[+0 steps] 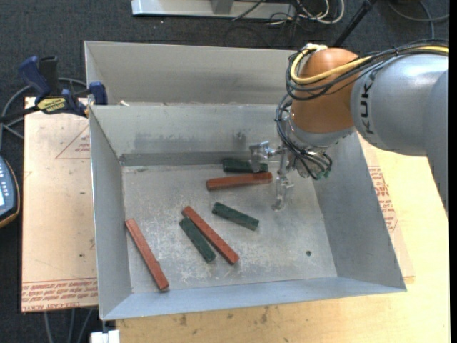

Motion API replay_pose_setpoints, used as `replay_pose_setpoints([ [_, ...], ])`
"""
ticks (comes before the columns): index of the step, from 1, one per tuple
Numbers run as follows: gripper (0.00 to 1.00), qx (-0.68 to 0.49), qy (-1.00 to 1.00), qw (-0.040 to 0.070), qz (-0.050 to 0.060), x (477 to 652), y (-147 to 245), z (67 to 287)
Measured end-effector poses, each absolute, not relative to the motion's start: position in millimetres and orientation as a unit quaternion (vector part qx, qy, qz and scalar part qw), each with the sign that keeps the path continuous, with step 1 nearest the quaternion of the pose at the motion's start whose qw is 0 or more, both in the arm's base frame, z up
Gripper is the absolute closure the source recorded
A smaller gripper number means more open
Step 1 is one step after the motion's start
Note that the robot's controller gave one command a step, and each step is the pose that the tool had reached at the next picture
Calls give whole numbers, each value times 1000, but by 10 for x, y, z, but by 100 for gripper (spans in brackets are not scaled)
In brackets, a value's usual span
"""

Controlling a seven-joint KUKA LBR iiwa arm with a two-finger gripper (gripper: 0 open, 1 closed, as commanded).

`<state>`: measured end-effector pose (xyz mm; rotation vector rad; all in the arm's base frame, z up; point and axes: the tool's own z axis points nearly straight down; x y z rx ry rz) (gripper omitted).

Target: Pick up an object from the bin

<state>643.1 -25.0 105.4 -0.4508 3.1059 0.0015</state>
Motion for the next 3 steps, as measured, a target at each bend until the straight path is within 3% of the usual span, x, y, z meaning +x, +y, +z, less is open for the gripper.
replay_pose_setpoints([
  [1,0,-7,1000,4,1,6464,-120,717],
  [2,0,-28,1000,4,2,6500,351,1008],
  [3,0,-45,999,3,0,6492,37,705],
])
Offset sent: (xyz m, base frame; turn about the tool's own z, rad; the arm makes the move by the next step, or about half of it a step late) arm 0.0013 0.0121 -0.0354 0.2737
